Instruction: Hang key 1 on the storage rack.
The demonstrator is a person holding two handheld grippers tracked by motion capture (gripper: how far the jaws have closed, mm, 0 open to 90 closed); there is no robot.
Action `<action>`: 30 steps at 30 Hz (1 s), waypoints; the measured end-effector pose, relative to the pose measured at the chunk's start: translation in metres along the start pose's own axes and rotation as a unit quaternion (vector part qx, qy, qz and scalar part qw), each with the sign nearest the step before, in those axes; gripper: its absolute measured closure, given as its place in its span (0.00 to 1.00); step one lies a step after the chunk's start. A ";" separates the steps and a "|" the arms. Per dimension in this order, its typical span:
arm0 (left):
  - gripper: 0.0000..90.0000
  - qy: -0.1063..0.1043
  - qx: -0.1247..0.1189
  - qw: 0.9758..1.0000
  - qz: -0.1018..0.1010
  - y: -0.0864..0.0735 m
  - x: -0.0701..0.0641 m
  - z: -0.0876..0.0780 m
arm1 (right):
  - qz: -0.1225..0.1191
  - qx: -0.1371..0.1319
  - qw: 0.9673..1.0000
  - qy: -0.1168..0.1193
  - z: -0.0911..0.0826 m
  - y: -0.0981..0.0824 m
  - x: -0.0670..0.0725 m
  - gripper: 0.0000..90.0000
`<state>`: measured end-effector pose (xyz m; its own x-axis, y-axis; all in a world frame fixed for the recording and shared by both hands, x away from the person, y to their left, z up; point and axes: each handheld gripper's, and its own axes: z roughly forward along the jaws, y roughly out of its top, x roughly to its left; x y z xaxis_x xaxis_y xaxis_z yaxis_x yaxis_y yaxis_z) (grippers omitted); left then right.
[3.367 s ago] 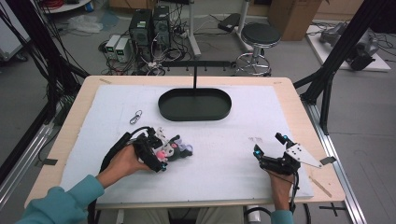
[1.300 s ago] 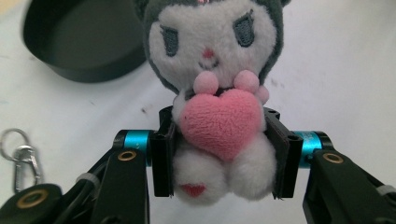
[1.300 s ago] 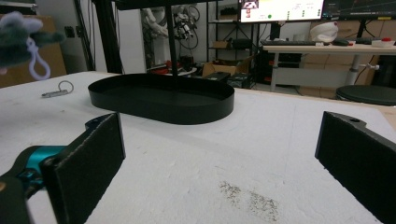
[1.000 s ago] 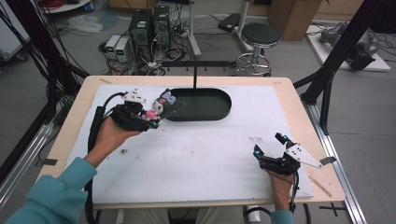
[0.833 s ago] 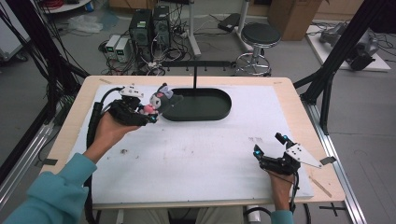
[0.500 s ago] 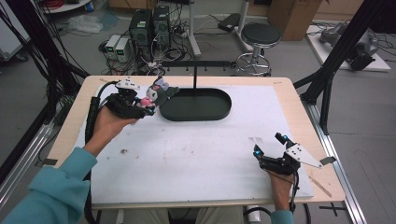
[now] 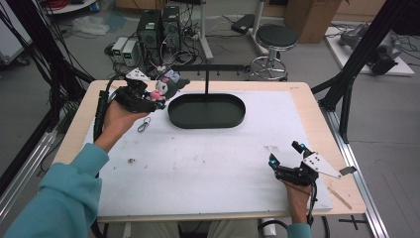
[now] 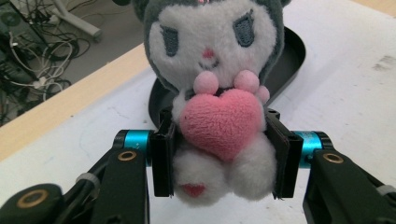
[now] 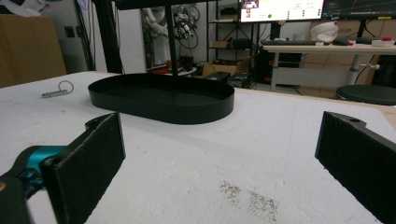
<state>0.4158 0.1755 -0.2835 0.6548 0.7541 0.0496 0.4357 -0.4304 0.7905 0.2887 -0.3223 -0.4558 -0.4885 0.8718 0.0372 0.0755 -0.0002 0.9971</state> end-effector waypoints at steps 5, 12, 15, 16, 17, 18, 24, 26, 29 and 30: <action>0.59 0.008 0.001 1.000 -0.006 0.005 0.005 0.003 | 0.001 0.001 1.000 0.000 0.000 0.000 0.000 0.01; 0.59 0.015 0.004 1.000 -0.009 0.013 0.011 0.007 | 0.001 0.001 1.000 0.001 0.000 0.000 0.000 0.01; 0.59 0.018 0.006 1.000 -0.012 0.016 0.013 0.011 | 0.001 0.002 1.000 0.001 0.000 0.000 0.000 0.01; 0.59 0.019 0.007 1.000 -0.012 0.017 0.013 0.012 | 0.001 0.002 1.000 0.000 0.000 0.000 0.001 0.01; 0.59 0.019 0.008 1.000 -0.012 0.018 0.014 0.013 | 0.002 0.003 1.000 0.001 0.000 0.000 0.001 0.01; 0.59 0.021 0.010 1.000 -0.012 0.019 0.014 0.014 | 0.002 0.003 1.000 0.001 0.000 0.000 0.001 0.01; 0.59 0.024 0.012 1.000 -0.018 0.024 0.016 0.022 | 0.001 0.002 1.000 0.001 0.000 0.000 0.000 0.01; 0.59 0.026 0.013 0.999 -0.016 0.026 0.017 0.024 | 0.002 0.002 1.000 0.001 0.000 0.000 0.000 0.01; 0.59 0.025 0.009 0.999 -0.024 0.027 0.018 0.026 | 0.001 0.002 1.000 0.000 0.000 0.000 0.000 0.01; 0.59 0.027 0.013 0.999 -0.022 0.027 0.019 0.027 | 0.001 0.002 1.000 0.000 0.000 0.000 0.000 0.01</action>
<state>0.4566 0.1644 -0.2774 0.6010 0.7977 0.0489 0.4791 -0.4085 0.7769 0.2885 -0.3222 -0.4557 -0.4889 0.8714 0.0398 0.0803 -0.0005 0.9968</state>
